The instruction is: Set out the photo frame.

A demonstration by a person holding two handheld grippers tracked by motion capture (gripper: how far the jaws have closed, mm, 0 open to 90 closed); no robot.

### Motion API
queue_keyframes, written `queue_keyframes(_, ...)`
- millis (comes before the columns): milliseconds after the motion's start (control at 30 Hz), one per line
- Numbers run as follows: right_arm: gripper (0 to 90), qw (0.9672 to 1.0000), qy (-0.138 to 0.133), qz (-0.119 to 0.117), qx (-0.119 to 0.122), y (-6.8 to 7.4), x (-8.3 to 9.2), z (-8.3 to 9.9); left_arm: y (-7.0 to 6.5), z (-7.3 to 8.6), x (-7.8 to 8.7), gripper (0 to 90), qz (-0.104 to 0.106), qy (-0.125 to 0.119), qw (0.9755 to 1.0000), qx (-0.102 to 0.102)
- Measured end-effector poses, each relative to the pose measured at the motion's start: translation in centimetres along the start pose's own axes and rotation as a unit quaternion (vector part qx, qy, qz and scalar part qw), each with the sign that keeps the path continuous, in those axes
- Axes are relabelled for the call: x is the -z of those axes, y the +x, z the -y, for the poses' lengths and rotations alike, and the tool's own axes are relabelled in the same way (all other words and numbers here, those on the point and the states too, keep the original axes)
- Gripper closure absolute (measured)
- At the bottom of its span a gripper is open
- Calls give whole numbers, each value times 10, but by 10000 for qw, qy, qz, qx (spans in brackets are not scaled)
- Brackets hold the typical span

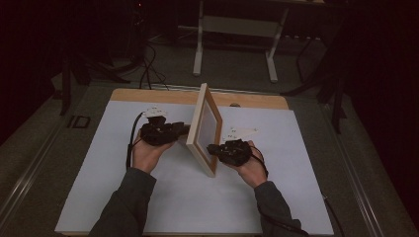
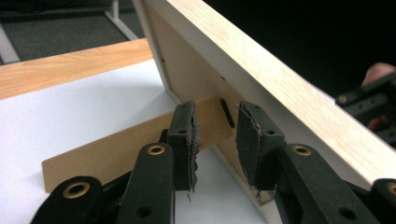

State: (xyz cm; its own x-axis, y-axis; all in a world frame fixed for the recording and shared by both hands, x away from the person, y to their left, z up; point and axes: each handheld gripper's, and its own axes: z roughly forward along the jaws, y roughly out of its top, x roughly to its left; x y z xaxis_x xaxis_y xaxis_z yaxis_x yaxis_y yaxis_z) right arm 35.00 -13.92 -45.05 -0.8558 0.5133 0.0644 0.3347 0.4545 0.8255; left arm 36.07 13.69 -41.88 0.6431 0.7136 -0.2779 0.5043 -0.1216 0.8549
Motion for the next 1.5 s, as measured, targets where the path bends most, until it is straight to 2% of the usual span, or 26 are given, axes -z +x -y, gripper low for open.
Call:
queue_keyframes(167, 807, 10000, 2, 47, -40, -3, 2, 3, 0, -4, 8, 644, 25, -222, 9995, 245)
queue_keyframes(267, 801, 10000, 15, 64, -69, -4, 2, 4, -3, -6, 11, 605, 30, -327, 9990, 319)
queue_keyframes(567, 791, 9999, 32, 84, -96, -6, 3, 8, -15, -12, 14, 504, 94, -481, 9981, 377)
queue_keyframes(700, 788, 9999, 42, 92, -126, -7, 3, 9, -22, -14, 12, 443, 177, -472, 9981, 344)
queue_keyframes(933, 785, 9999, 42, 79, -121, -6, 2, 10, -37, -12, 3, 406, 166, -301, 9994, 101)
queue_keyframes(1033, 784, 9999, 39, 74, -138, -6, 2, 10, -45, -10, -1, 406, 114, -232, 9997, -48)
queue_keyframes(1133, 784, 9998, 41, 78, -161, -6, 2, 10, -51, -8, -3, 403, -67, -242, 9996, -162)
queue_keyframes(1367, 783, 9998, 51, 90, -174, -7, 3, 12, -56, -4, -4, 410, -266, -173, 9993, -210)
queue_keyframes(1500, 782, 9998, 37, 88, -162, -7, 3, 12, -57, 0, -7, 410, -302, -121, 9993, -177)
